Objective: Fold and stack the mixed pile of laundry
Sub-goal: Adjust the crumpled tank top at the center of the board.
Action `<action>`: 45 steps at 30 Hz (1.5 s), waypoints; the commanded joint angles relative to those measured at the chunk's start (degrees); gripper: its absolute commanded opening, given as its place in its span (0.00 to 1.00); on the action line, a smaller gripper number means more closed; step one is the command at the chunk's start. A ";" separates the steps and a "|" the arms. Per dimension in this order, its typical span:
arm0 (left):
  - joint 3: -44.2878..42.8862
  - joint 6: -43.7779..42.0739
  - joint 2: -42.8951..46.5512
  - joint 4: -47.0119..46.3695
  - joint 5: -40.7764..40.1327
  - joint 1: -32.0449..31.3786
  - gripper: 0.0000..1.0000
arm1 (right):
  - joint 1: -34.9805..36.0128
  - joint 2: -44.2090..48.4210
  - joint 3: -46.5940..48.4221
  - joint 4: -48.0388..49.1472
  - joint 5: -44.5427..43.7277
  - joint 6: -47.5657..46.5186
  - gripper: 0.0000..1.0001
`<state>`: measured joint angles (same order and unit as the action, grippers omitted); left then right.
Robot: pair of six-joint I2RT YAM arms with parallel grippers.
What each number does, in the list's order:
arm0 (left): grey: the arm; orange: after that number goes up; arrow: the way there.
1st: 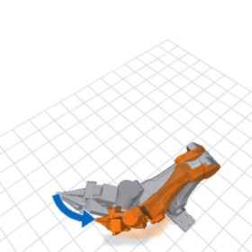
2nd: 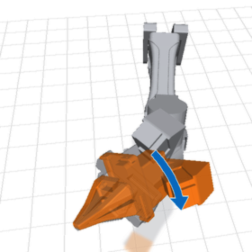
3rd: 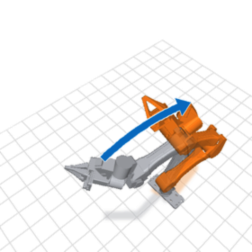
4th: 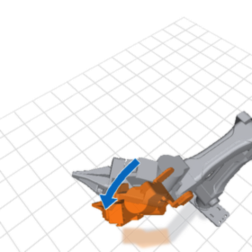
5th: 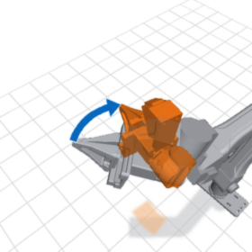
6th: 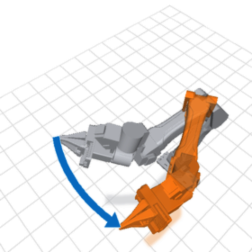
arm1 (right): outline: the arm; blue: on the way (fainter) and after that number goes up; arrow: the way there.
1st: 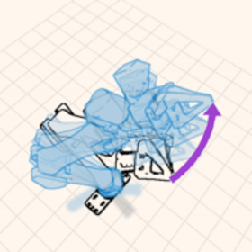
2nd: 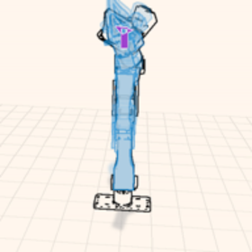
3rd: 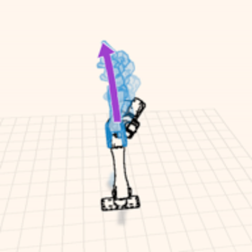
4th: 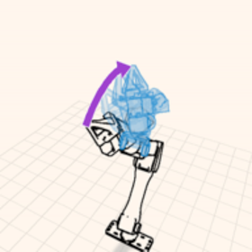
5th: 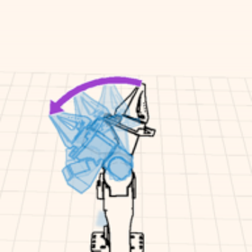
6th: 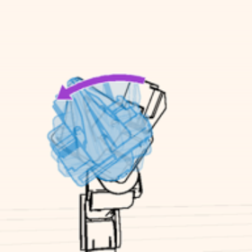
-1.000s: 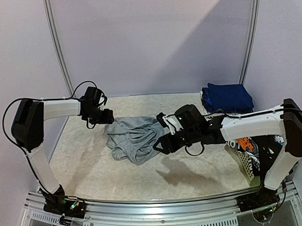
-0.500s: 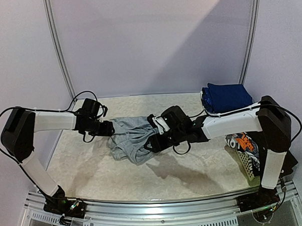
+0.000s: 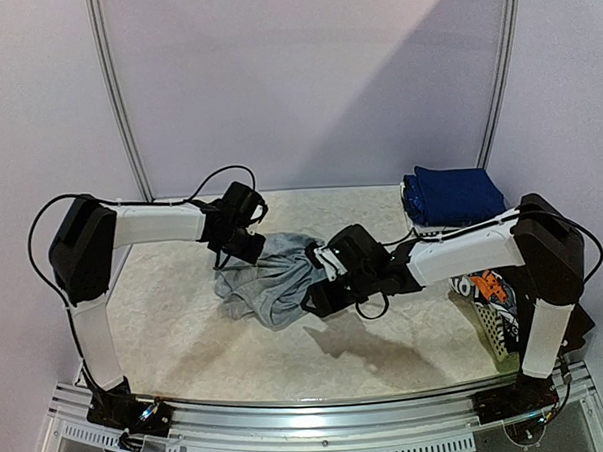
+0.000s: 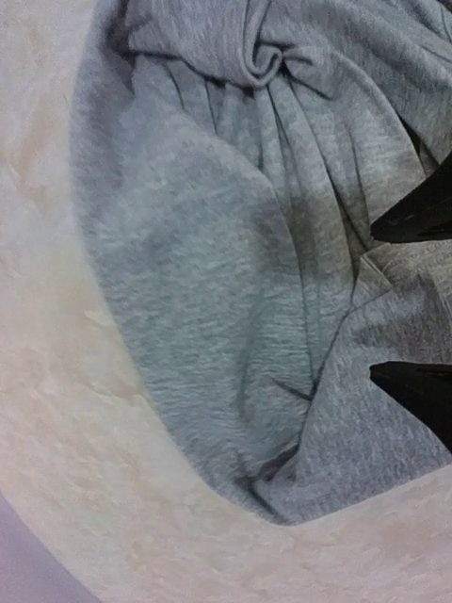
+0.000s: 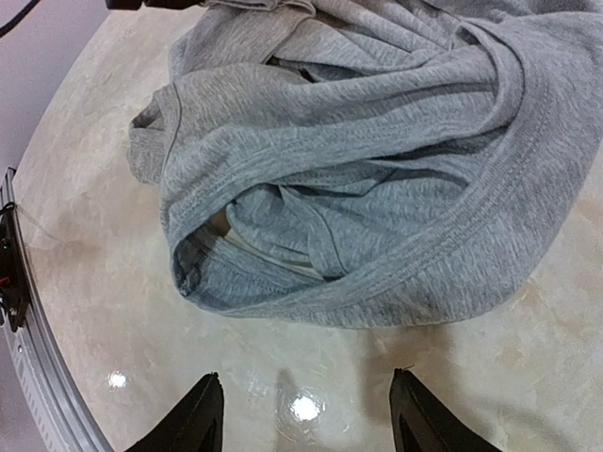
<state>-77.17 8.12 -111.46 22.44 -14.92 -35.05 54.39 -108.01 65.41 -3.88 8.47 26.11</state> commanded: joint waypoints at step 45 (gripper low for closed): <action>0.29 1.51 5.77 11.66 -9.42 -1.26 0.00 | 1.74 2.08 1.63 0.55 3.52 -2.22 0.61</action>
<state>-79.64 7.33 -112.05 33.78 -22.09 -36.71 54.72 -104.29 63.51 -4.67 9.04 25.17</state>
